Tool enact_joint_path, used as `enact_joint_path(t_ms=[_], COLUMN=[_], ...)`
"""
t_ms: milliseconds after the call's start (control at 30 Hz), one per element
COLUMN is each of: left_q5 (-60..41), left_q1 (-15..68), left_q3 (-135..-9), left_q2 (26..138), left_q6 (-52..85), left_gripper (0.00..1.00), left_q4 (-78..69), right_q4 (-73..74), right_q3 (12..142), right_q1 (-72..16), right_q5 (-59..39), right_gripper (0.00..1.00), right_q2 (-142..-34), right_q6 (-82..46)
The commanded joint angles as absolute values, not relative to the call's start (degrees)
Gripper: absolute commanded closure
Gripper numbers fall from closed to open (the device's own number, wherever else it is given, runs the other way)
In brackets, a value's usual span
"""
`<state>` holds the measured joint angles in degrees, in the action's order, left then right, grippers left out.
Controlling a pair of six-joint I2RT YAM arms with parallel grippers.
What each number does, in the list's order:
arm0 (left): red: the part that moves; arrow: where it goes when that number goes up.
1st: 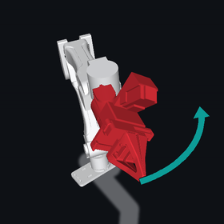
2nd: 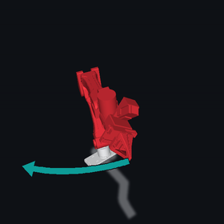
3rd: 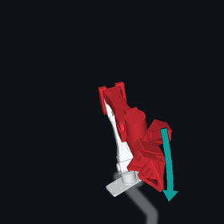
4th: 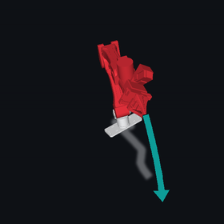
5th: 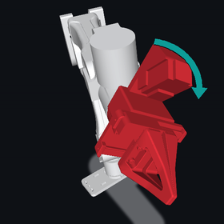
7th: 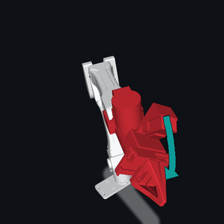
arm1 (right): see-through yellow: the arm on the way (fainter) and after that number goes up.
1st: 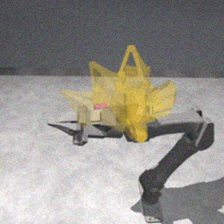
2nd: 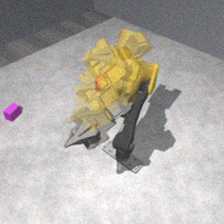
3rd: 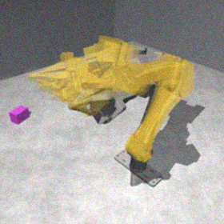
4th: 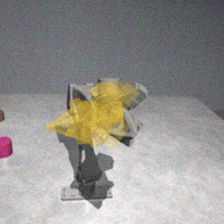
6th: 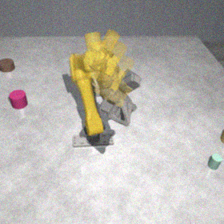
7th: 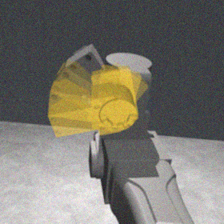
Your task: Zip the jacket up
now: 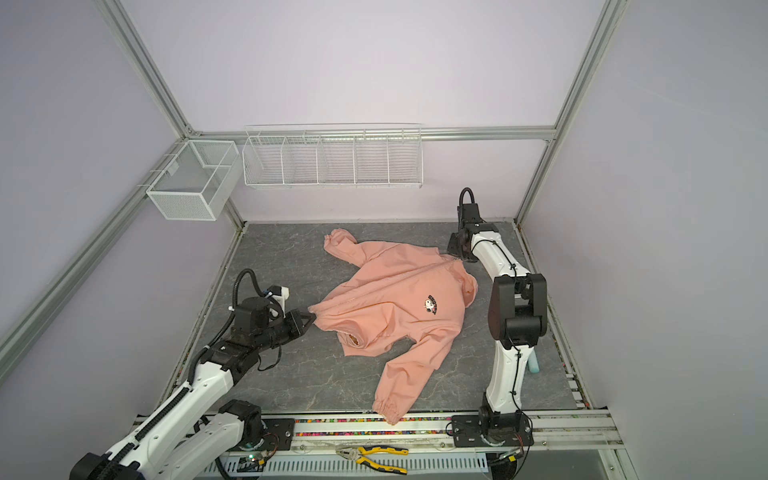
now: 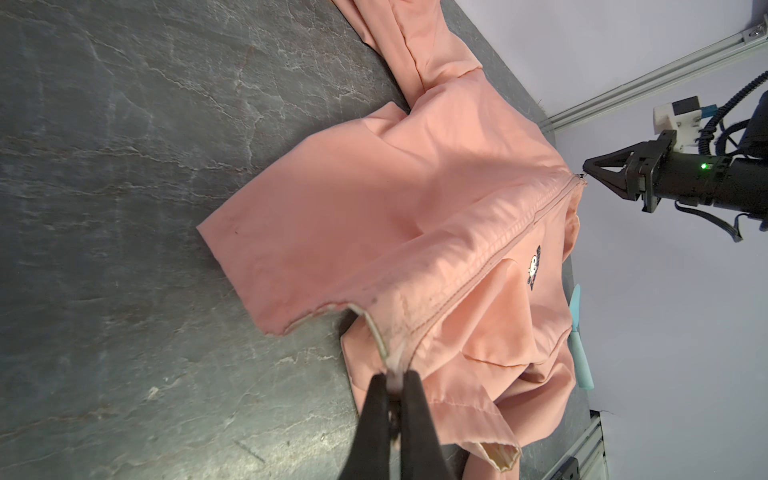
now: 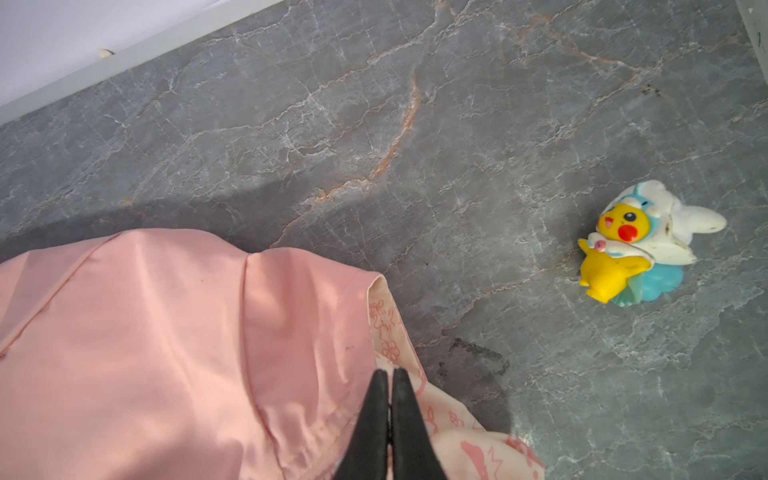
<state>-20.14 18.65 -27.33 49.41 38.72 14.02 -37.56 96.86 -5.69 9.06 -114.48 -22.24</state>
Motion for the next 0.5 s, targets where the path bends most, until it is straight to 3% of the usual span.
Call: enact_joint_path(t_ms=[0, 333, 467], left_q5=[-18.37, -18.48, -18.59], left_q1=[18.01, 17.97, 17.98], left_q3=[-27.51, -27.60, -27.80], left_q2=[49.33, 49.95, 51.17], left_q6=[37.84, 37.82, 38.22], left_gripper=[1.00, 1.00, 1.00], left_q4=[15.21, 14.84, 13.18], right_q4=[-37.00, -37.36, -36.24], right_q3=[98.64, 99.41, 98.64], right_q1=[-3.71, -3.00, -3.01], right_q5=[13.78, 13.57, 9.08], right_gripper=[0.93, 0.93, 0.93], right_q2=[-115.40, -115.66, -114.81], right_q6=[-21.88, -21.80, -21.96])
